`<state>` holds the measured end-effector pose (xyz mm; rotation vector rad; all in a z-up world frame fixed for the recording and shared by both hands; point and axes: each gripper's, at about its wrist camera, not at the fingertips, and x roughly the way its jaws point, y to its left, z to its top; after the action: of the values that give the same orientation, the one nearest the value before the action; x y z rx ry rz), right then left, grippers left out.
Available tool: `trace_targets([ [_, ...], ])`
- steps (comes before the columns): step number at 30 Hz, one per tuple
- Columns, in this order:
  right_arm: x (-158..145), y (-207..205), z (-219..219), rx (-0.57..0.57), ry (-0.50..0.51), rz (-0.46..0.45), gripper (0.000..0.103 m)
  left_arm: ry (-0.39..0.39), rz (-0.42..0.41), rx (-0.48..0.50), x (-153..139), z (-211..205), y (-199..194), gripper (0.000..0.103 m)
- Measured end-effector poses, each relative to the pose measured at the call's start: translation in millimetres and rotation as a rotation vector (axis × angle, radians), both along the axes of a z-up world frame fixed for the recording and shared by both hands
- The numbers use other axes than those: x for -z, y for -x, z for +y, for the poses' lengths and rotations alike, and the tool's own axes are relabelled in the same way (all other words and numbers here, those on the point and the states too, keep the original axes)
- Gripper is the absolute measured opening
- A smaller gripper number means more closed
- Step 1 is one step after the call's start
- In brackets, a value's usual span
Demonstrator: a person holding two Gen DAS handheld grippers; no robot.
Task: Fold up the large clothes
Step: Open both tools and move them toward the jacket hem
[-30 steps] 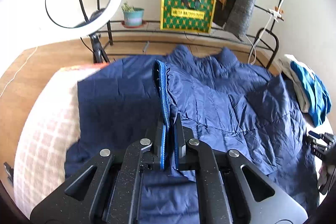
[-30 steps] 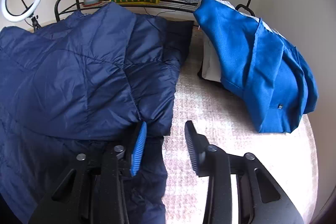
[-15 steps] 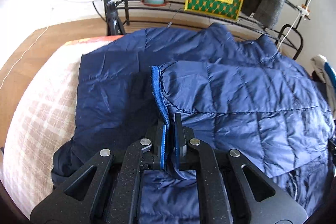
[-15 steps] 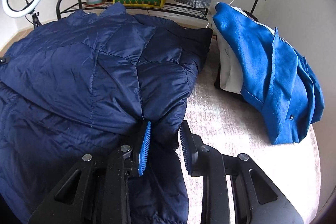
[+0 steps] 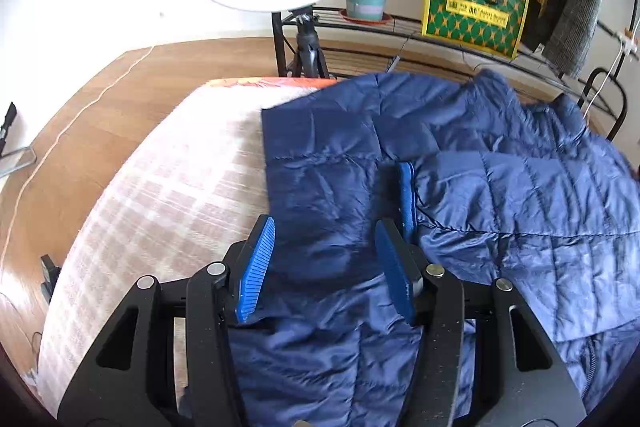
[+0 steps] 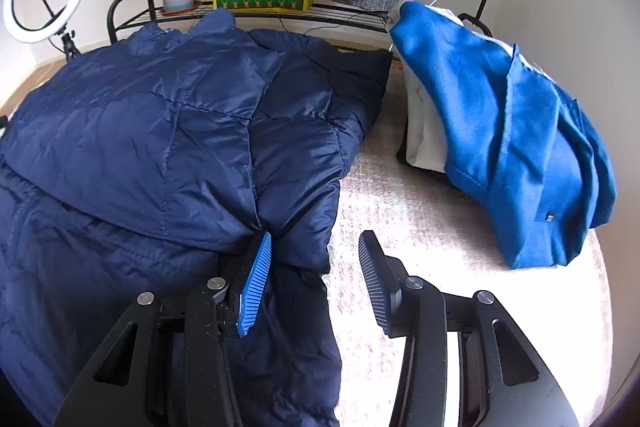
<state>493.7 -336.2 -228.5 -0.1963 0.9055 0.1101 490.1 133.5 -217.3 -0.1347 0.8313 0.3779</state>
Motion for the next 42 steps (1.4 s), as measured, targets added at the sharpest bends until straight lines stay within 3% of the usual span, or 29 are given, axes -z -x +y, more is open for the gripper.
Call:
trace_targets([
  [4,-18.5,9.3,-0.7,-0.013,-0.014,-0.017,0.044,0.058,-0.032,0.000,-20.6,12.3,18.4,0.056],
  [11,-58.8,35.6,-11.3,-0.003,-0.079,-0.063,0.044,0.055,-0.085,0.043,-63.4,3.9,58.2,0.056],
  [22,-115.2,112.8,-36.6,0.013,-0.173,-0.141,0.046,0.141,-0.137,0.133,-105.5,-3.3,153.0,0.056],
  [32,-132.2,183.3,-58.8,0.032,-0.218,-0.195,0.049,0.195,-0.122,0.200,-112.1,-1.3,241.1,0.056],
  [38,-127.9,218.0,-58.5,0.012,-0.227,-0.227,0.049,0.211,-0.083,0.214,-99.0,1.3,286.0,0.056],
  [42,-121.1,232.8,-63.2,0.014,-0.260,-0.195,0.053,0.213,-0.033,0.226,-83.1,4.1,309.6,0.056],
])
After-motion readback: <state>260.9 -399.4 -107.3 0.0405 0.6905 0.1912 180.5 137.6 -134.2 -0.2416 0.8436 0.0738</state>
